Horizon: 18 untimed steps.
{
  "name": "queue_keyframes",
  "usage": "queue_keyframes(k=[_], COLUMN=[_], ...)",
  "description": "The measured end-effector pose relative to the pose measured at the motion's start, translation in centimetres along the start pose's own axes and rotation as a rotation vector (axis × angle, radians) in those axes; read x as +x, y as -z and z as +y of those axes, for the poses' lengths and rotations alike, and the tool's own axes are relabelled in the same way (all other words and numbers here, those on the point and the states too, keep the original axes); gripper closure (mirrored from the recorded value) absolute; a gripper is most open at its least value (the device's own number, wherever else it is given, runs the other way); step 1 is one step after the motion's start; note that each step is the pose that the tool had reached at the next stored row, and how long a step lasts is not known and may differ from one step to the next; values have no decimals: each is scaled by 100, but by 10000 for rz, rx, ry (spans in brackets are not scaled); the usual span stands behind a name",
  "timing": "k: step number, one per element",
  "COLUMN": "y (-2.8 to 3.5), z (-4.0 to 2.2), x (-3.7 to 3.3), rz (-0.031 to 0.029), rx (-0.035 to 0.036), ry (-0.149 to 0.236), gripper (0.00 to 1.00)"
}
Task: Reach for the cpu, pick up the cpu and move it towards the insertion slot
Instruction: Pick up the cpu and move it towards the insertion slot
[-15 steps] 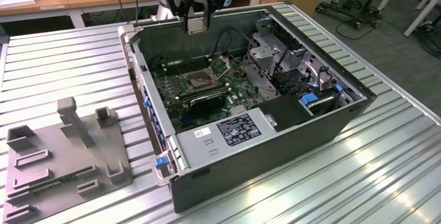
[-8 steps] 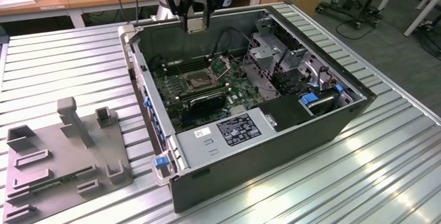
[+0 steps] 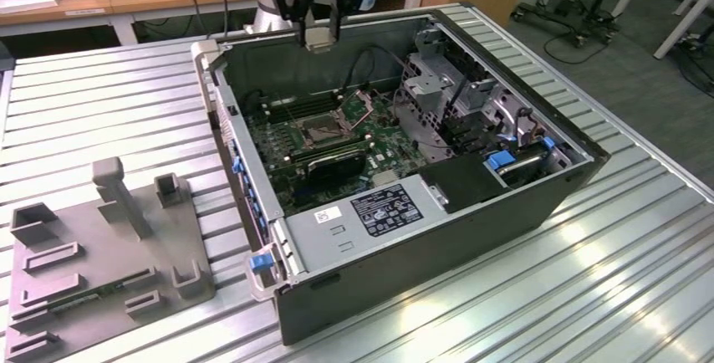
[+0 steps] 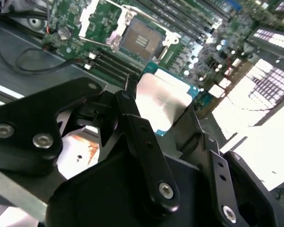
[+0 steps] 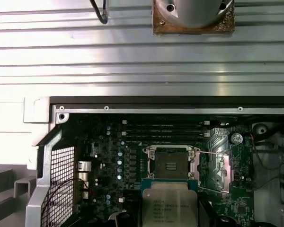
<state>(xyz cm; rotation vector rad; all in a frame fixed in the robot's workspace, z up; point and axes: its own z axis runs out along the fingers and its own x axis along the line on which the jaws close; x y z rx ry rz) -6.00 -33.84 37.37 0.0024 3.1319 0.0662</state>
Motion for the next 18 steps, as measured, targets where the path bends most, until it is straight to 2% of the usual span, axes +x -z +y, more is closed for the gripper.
queue_keyframes(k=[6,12,18], y=[-31,-53,-63], z=[32,97,102], x=[-69,-76,-78], rz=[-8,-14,-13], rx=[2,3,4], ry=[-205,-306,-311], gripper=[45,45,45])
